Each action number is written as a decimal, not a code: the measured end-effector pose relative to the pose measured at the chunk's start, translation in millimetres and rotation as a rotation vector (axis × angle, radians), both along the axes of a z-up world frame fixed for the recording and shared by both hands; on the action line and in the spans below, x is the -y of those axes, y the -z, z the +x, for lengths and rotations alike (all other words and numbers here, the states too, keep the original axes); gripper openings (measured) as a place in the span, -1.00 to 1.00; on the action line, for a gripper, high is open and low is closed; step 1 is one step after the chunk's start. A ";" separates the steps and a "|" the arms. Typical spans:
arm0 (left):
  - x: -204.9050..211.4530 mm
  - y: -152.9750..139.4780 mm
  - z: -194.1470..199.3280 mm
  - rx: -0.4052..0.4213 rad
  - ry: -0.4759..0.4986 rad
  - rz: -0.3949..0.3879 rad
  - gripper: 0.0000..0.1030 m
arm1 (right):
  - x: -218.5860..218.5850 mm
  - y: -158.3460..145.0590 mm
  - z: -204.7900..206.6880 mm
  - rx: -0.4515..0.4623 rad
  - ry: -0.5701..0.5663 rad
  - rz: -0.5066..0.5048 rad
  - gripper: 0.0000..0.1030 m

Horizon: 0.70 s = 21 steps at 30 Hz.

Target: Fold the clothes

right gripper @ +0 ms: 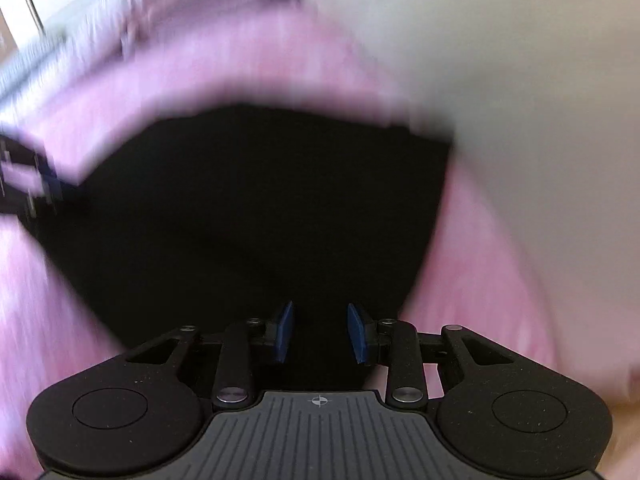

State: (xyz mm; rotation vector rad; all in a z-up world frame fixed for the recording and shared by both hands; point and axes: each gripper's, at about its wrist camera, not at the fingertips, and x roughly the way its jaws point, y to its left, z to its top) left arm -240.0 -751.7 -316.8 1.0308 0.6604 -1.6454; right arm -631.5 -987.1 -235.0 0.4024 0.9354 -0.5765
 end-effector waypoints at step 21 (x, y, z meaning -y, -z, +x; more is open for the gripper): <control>-97.2 -45.1 -9.3 0.051 -0.182 0.035 -0.62 | -110.8 -45.5 -28.3 -0.060 0.178 -0.013 -0.38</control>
